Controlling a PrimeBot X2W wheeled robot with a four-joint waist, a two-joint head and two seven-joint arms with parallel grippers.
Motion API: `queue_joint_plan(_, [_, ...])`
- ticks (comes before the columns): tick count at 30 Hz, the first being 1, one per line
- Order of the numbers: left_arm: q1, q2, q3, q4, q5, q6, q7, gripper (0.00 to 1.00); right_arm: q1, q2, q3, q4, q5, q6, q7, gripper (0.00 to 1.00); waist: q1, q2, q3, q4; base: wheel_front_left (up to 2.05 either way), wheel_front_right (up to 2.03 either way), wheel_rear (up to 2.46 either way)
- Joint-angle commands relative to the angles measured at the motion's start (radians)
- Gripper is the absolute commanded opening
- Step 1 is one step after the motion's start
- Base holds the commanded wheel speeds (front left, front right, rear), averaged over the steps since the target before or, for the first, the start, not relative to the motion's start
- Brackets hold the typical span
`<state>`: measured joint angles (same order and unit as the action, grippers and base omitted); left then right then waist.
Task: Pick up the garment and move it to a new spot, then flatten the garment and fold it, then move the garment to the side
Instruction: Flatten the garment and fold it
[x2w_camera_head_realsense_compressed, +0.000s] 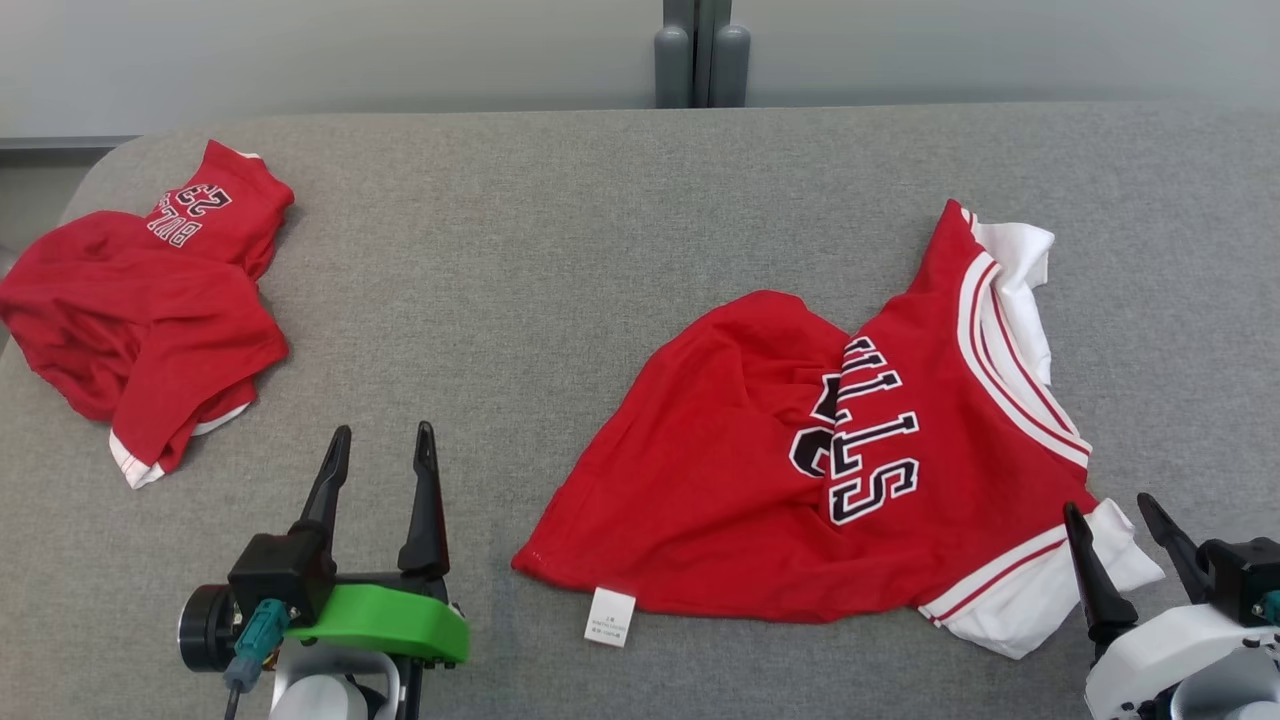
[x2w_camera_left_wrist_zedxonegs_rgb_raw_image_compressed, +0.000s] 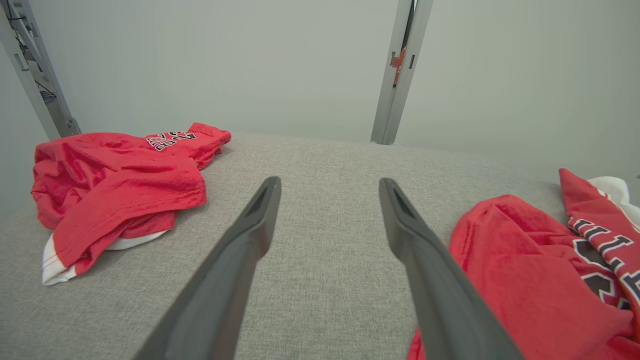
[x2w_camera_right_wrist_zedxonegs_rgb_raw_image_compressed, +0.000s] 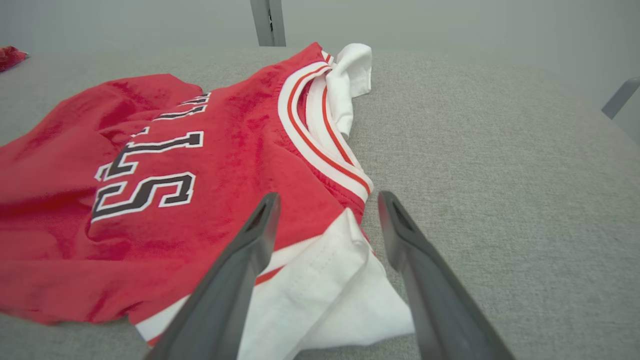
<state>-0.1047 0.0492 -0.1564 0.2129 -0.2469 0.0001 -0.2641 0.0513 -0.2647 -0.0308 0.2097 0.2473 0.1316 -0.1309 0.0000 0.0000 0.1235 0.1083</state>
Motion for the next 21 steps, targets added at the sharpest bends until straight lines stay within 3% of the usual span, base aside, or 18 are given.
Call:
queue_joint_plan(1, [-0.009,0.002,0.001,0.001,0.002,0.0,0.0,1.0,0.014,0.009,-0.009,-0.007,-0.006,-0.002,0.013,1.0,0.0,0.0,0.001,0.001,0.0,0.0,0.0])
queue_joint_plan(2, [-0.011,0.002,0.0,0.003,0.002,0.0,0.0,1.0,0.019,0.018,-0.009,-0.01,-0.003,-0.002,0.023,0.95,0.0,0.0,0.002,0.002,0.0,0.0,0.0])
queue_joint_plan(4, [-0.014,0.002,-0.002,0.005,0.0,0.0,0.0,1.0,0.026,0.026,-0.01,-0.008,0.008,-0.002,0.04,0.04,0.0,0.0,0.003,0.001,0.0,0.0,0.0])
queue_joint_plan(5, [-0.014,0.002,-0.002,0.006,-0.001,0.001,0.0,1.0,0.026,0.027,-0.015,-0.003,0.007,-0.002,0.046,0.0,0.0,0.0,0.003,0.0,0.0,0.0,0.0])
queue_joint_plan(13, [-0.005,0.002,0.001,0.009,-0.002,0.004,0.0,1.0,0.015,0.028,-0.041,0.024,0.01,-0.002,0.048,0.0,0.0,0.0,-0.003,-0.028,0.0,0.0,0.0])
queue_joint_plan(21, [-0.011,0.002,-0.012,0.012,-0.016,0.004,0.0,1.0,0.173,0.046,-0.112,-0.063,0.079,-0.002,0.093,0.0,0.0,0.0,0.007,-0.057,0.0,0.0,0.0])
